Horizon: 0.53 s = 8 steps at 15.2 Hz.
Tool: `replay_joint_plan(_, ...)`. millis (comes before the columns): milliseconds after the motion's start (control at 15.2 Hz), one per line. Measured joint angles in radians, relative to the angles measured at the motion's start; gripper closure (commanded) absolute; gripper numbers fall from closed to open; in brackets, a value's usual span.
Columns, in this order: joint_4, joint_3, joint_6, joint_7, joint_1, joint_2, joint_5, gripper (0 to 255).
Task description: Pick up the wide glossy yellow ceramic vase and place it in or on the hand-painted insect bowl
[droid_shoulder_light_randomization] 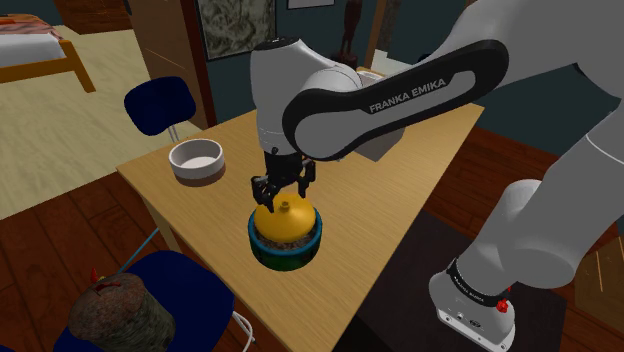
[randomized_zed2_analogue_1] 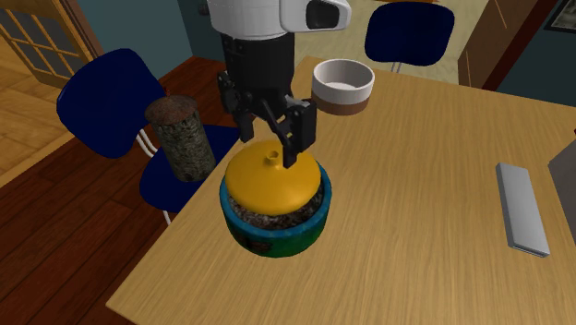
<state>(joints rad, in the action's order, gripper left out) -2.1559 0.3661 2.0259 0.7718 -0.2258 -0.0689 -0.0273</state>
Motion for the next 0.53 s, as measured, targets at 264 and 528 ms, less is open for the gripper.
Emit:
replay_joint_plan(264, 0.012, -0.001, -0.014, -0.001, 0.0, -0.003, -0.001, 0)
replay_joint_plan(528, 0.087, -0.004, -0.111, -0.007, 0.002, -0.027, -0.008, 0)
